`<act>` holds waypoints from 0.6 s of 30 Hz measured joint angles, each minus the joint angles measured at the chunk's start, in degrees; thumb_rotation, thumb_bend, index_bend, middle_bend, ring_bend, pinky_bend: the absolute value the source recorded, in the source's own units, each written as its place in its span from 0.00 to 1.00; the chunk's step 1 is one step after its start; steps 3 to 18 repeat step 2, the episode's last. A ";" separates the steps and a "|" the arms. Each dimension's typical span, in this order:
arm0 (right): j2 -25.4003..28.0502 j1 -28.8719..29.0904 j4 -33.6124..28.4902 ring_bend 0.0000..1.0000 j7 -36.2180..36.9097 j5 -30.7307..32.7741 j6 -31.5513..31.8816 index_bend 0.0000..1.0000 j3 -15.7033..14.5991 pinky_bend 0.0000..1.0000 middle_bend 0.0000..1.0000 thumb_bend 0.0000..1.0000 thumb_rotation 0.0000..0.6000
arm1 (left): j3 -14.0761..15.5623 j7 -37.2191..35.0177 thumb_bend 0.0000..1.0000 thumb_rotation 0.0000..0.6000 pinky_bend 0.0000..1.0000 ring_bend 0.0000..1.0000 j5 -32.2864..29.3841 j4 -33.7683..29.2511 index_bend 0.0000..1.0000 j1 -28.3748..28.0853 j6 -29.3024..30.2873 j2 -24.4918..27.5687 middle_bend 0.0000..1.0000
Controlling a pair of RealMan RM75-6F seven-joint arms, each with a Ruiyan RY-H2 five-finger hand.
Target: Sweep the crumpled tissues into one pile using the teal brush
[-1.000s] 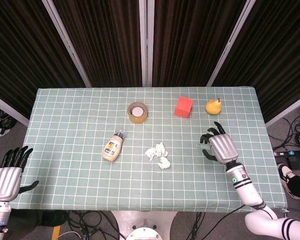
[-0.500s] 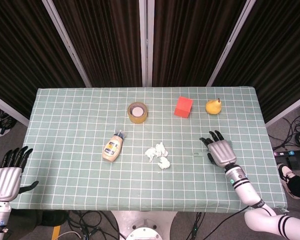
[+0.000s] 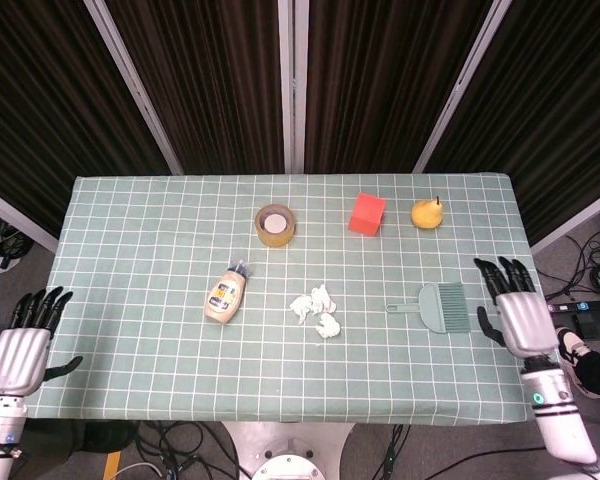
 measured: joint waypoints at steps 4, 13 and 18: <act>1.65 -3.54 -0.79 0.00 2.79 -2.51 4.27 0.03 -1.50 0.00 0.11 0.41 1.00 | -0.08 0.24 0.01 1.00 0.00 0.00 0.12 -0.23 0.09 -0.29 -0.20 -0.04 0.04; 1.65 -3.54 -0.79 0.00 2.79 -2.51 4.27 0.03 -1.50 0.00 0.11 0.41 1.00 | -0.08 0.24 0.01 1.00 0.00 0.00 0.12 -0.23 0.09 -0.29 -0.20 -0.04 0.04; 1.65 -3.54 -0.79 0.00 2.79 -2.51 4.27 0.03 -1.50 0.00 0.11 0.41 1.00 | -0.08 0.24 0.01 1.00 0.00 0.00 0.12 -0.23 0.09 -0.29 -0.20 -0.04 0.04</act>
